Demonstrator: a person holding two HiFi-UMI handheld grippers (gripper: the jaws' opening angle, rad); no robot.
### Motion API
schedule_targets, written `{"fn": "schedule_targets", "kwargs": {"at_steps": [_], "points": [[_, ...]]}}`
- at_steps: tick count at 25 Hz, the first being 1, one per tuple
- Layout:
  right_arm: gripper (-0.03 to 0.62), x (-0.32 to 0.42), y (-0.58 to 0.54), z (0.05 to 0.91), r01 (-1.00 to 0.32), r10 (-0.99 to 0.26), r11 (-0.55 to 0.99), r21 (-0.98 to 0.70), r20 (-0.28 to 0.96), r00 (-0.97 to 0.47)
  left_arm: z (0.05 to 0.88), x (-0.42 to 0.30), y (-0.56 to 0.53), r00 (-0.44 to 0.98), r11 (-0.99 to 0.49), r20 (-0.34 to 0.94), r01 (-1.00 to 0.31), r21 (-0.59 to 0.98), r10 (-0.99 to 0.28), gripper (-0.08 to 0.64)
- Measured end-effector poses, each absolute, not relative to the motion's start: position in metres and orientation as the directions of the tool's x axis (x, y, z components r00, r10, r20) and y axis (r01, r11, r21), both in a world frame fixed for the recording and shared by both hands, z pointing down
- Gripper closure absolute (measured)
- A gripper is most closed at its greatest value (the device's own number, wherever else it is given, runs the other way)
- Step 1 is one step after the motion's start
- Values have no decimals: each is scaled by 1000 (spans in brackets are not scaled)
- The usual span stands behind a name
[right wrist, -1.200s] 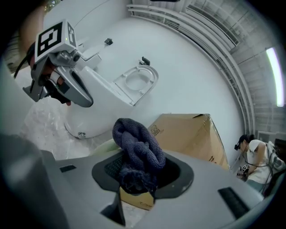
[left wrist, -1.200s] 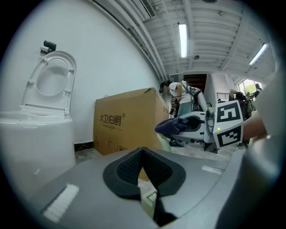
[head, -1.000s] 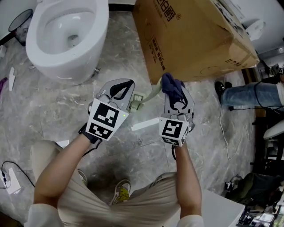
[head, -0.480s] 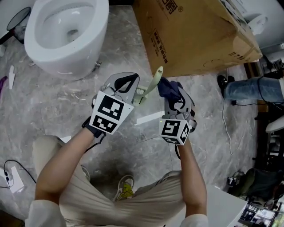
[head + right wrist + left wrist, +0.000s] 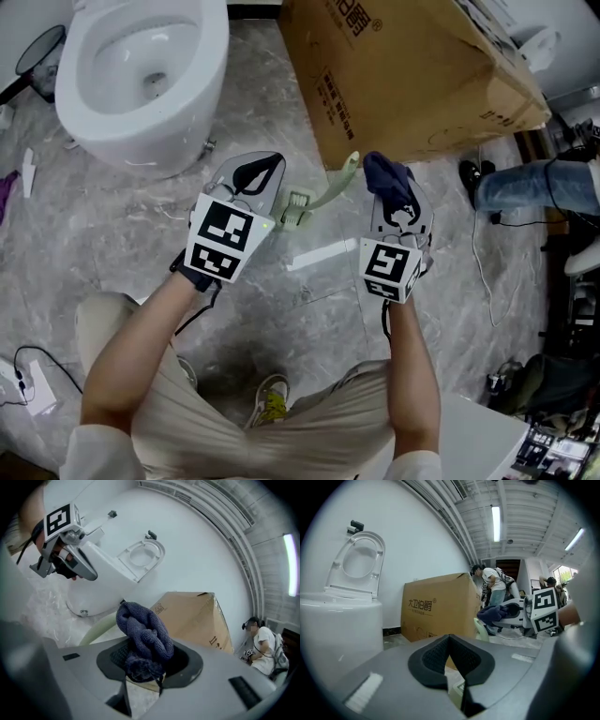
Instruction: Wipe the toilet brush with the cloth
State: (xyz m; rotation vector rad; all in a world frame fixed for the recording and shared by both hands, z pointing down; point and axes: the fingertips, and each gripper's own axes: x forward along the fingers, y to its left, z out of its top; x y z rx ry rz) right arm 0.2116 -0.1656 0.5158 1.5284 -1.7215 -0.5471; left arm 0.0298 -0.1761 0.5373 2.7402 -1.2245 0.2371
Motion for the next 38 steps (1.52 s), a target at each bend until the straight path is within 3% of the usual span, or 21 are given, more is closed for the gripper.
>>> {"fn": "schedule_targets", "kwargs": {"at_steps": [5,9,14,38], "points": [[437,181,-173,494,-581,-980,191,791,191,-62,536,6,-184,616,-634,203,-773,-30,-761,560],[437,158,-171,490,-531,-981,195,825,163,-106,540,0,-189,610,-618,216,-785,35,-762,560],[437,141,-168,513,-451,-962,271,850,240,-127,546,15,-181,646,-664,236,-748,6,-725,560],[443,165,-148,604,-309,-871,480,821,489,-55,561,33,-188,656,-668,268,-742,59,-706,560]]}}
